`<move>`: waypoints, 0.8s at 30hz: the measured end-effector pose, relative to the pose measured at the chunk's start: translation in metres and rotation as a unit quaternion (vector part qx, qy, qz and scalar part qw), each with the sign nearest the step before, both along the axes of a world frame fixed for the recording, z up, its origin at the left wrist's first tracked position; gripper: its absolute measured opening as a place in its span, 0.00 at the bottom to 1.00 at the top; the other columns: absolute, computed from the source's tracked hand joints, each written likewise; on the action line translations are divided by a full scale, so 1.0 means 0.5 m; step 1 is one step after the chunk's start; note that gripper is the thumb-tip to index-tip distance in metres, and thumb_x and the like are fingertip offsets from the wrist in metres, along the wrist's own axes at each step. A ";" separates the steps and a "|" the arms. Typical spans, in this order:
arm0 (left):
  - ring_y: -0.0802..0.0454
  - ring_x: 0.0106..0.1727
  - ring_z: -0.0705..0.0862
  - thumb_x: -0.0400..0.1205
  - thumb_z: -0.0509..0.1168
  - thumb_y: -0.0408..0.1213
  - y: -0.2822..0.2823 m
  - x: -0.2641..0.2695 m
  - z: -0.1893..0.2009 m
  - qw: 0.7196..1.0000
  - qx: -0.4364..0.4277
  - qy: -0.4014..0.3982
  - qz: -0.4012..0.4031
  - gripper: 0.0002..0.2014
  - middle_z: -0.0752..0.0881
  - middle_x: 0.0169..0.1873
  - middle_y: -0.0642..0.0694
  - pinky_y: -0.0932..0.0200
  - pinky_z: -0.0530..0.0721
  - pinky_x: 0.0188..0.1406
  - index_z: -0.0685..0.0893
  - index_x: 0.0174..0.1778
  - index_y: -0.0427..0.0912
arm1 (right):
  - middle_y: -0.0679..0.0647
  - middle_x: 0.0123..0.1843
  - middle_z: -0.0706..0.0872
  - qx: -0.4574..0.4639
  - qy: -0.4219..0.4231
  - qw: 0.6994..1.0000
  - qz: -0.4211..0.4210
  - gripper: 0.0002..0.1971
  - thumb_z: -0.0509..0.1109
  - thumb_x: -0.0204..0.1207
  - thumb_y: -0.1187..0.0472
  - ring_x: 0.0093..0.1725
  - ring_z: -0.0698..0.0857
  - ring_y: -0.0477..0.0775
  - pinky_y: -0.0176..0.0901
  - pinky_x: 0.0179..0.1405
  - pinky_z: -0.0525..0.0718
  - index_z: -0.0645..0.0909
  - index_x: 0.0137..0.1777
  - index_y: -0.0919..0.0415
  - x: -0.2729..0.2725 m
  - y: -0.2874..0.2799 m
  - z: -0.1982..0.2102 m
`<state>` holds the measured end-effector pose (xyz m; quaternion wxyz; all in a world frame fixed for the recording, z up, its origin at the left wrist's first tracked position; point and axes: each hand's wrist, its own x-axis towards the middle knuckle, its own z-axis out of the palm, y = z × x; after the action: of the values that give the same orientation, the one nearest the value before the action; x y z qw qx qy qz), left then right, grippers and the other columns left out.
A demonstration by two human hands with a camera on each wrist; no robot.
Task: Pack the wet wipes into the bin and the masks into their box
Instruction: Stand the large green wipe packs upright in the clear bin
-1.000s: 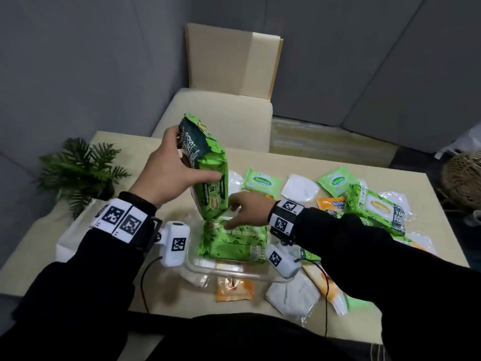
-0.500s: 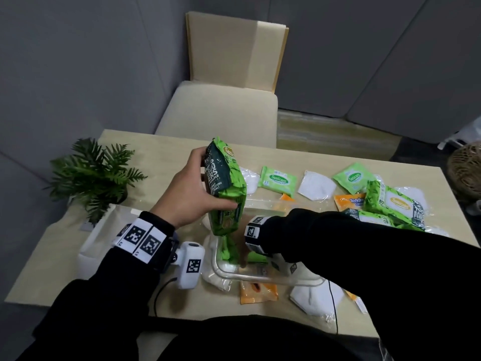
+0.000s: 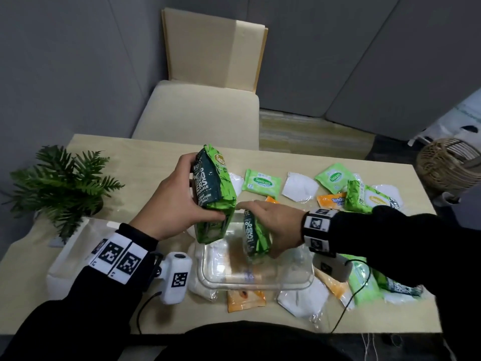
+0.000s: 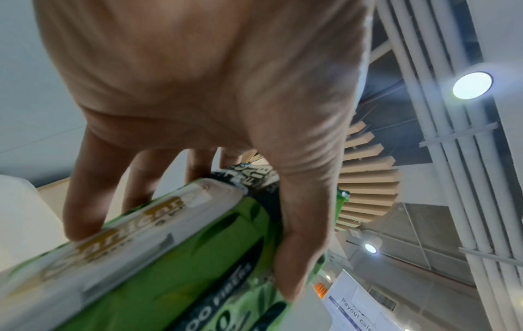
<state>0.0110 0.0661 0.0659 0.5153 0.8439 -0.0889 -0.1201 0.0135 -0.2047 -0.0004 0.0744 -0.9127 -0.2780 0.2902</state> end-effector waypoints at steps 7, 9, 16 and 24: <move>0.58 0.65 0.83 0.55 0.92 0.46 -0.110 -0.014 -0.006 0.989 0.082 0.020 -0.123 0.62 0.82 0.66 0.60 0.51 0.84 0.66 0.61 0.81 0.58 | 0.57 0.68 0.80 -0.012 -0.035 0.999 0.028 0.43 0.89 0.49 0.50 0.67 0.77 0.61 0.55 0.61 0.82 0.78 0.68 0.53 -0.019 -0.139 0.005; 0.55 0.64 0.84 0.56 0.91 0.47 -0.156 -0.020 -0.040 0.982 0.102 0.027 -0.155 0.62 0.82 0.67 0.57 0.53 0.84 0.65 0.59 0.82 0.55 | 0.57 0.70 0.79 -0.020 -0.046 0.998 0.033 0.40 0.89 0.51 0.51 0.69 0.76 0.63 0.59 0.62 0.82 0.81 0.66 0.53 -0.017 -0.153 -0.006; 0.50 0.68 0.81 0.59 0.90 0.38 -0.247 -0.055 -0.199 0.974 0.146 0.056 -0.162 0.61 0.77 0.72 0.48 0.52 0.83 0.67 0.57 0.81 0.52 | 0.56 0.79 0.66 0.014 -0.025 0.995 -0.091 0.50 0.90 0.56 0.48 0.71 0.73 0.61 0.60 0.66 0.82 0.69 0.78 0.41 -0.019 -0.190 -0.025; 0.45 0.75 0.77 0.47 0.93 0.42 -0.269 -0.059 -0.236 0.963 0.179 0.136 -0.150 0.76 0.72 0.76 0.45 0.43 0.79 0.77 0.48 0.85 0.58 | 0.56 0.72 0.78 0.035 -0.031 0.987 -0.151 0.43 0.87 0.63 0.55 0.64 0.82 0.60 0.47 0.54 0.81 0.71 0.77 0.55 -0.014 -0.199 -0.029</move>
<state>-0.0185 -0.0687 -0.0521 0.3391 0.8748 -0.1207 -0.3242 0.0065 -0.3044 -0.0149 0.1405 -0.9496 -0.1486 0.2377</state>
